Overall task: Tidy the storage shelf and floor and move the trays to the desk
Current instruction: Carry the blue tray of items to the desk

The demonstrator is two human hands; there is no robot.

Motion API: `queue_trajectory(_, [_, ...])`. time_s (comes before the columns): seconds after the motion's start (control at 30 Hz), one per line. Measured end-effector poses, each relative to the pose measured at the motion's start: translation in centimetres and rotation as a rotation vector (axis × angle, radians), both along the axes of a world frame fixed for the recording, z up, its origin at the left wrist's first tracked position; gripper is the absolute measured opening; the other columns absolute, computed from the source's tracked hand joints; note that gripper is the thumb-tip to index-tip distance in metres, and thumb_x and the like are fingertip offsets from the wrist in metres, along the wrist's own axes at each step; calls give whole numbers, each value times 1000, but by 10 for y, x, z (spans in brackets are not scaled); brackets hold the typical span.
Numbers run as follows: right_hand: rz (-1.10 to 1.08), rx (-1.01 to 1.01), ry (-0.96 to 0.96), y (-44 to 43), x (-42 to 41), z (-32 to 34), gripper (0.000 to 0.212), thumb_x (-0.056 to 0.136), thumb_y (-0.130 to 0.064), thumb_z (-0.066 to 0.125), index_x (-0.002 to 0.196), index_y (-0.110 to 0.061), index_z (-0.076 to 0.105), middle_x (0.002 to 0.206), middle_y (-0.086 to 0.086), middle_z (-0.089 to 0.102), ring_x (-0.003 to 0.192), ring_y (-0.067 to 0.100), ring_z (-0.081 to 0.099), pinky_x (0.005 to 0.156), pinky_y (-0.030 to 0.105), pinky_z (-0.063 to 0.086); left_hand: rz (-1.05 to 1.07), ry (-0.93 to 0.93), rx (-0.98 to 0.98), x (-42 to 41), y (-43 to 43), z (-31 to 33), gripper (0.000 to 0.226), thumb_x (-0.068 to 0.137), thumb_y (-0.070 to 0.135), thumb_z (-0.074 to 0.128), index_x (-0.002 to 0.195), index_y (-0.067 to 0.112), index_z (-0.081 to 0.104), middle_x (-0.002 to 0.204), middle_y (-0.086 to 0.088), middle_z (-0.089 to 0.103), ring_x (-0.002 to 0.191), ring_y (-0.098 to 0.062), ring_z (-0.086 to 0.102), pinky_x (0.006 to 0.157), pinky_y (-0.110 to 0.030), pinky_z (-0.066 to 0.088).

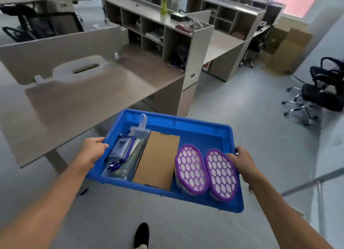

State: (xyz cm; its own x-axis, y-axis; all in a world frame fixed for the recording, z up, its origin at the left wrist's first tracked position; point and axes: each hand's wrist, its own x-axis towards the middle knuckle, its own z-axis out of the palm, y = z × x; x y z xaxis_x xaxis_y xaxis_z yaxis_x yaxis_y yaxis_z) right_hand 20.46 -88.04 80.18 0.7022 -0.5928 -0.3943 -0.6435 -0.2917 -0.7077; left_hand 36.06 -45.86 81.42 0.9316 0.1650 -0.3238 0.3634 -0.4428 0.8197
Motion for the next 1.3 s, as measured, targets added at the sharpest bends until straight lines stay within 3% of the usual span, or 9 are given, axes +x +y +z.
queue_trajectory(0.07, [-92, 13, -20, -38, 25, 5, 36, 90, -39, 65, 114, -17, 50, 102, 6, 69, 85, 23, 72, 74, 42, 61, -93, 2, -5, 61, -53, 6, 39, 90, -4, 57, 129, -2, 58, 120, -8, 61, 98, -19, 50, 85, -29, 38])
queue_trajectory(0.3, [-362, 29, -107, -186, 87, 15, 36, 94, -40, 62, 118, -18, 46, 103, 6, 68, 85, 23, 72, 66, 35, 57, -372, 14, 25, 242, -264, 15, 41, 86, 6, 64, 127, 10, 63, 119, -7, 67, 104, -29, 61, 99, -44, 48])
queue_trajectory(0.47, [-436, 15, -130, -314, 141, 4, 34, 96, -40, 61, 116, -16, 50, 98, 5, 70, 81, 23, 73, 61, 30, 54, -474, 33, -8, 331, -427, 0, 41, 87, 5, 64, 128, 10, 62, 123, -5, 64, 106, -26, 60, 96, -40, 47])
queue_trajectory(0.63, [-455, 17, -149, -455, 213, 21, 31, 96, -37, 62, 114, -14, 53, 96, 7, 71, 79, 25, 73, 61, 30, 53, -470, 53, 0, 410, -576, 4, 45, 87, 5, 64, 131, 10, 60, 130, -10, 62, 117, -29, 56, 99, -37, 42])
queue_trajectory(0.93, [-411, 9, -173, -678, 387, 53, 18, 96, -30, 62, 106, -16, 57, 87, 11, 74, 72, 27, 74, 58, 31, 54, -450, 57, -29, 571, -783, 9, 41, 90, 1, 58, 131, 8, 60, 128, -11, 61, 106, -26, 55, 89, -33, 41])
queue_trajectory(1.13, [-454, 42, -191, -816, 524, 27, 14, 97, -25, 59, 103, -13, 59, 87, 16, 74, 69, 29, 72, 55, 32, 53, -440, 57, -30, 712, -915, -13, 44, 88, 3, 61, 131, 11, 61, 128, -8, 62, 114, -30, 58, 100, -37, 45])
queue_trajectory(1.3, [-501, 95, -133, -926, 634, 21, 21, 97, -23, 54, 101, -3, 57, 83, 21, 72, 64, 29, 71, 53, 32, 53, -426, 51, 14, 822, -1027, -6, 39, 86, 9, 62, 123, 22, 67, 101, -1, 64, 93, -24, 58, 86, -34, 46])
